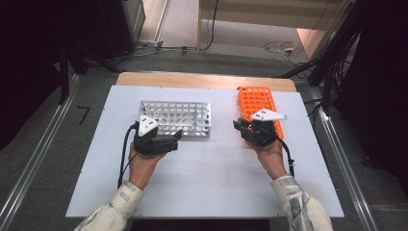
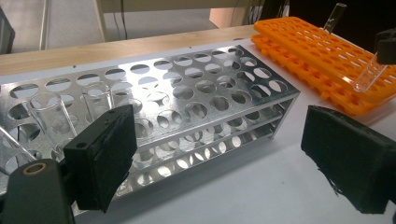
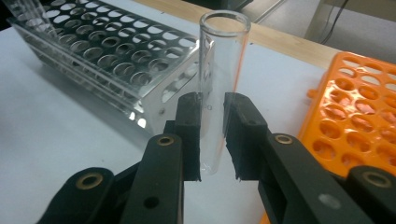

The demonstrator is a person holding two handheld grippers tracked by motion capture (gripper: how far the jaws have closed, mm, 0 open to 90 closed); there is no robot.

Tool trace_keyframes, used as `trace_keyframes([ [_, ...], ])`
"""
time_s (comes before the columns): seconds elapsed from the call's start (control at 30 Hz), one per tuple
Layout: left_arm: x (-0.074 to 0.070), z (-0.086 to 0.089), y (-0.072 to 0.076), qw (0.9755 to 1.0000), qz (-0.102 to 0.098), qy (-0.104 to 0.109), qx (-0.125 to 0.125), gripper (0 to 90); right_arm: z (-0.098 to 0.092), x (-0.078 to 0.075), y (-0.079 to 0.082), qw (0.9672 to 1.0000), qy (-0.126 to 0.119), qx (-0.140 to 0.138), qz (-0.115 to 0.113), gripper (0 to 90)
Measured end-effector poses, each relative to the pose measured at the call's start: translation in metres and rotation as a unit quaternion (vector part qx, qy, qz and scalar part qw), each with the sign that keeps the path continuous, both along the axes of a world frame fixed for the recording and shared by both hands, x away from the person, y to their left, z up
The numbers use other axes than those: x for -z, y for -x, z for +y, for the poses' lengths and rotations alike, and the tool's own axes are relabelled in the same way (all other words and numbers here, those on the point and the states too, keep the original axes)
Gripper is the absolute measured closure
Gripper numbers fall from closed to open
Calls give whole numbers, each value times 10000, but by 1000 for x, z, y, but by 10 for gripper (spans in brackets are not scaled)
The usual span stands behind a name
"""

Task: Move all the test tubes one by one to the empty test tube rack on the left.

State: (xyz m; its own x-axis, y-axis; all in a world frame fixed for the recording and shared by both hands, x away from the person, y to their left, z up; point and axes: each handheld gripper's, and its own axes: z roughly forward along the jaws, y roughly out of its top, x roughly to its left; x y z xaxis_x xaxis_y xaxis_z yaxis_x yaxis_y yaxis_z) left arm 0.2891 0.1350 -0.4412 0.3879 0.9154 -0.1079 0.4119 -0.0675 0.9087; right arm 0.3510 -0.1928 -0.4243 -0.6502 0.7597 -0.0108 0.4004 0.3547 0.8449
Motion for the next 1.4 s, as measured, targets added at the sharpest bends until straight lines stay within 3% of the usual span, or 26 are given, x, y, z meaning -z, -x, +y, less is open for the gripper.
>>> trace_keyframes([
  [0.83,-3,-11,5,9997,-34,63,243,111,40,16,15,9984,218,-517,74,734],
  [1.1,-5,-20,10,9989,-114,64,444,147,52,20,18,9974,214,-675,153,734],
  [1.4,-8,-34,17,9965,-189,111,812,220,77,28,29,9942,302,-1016,167,734],
])
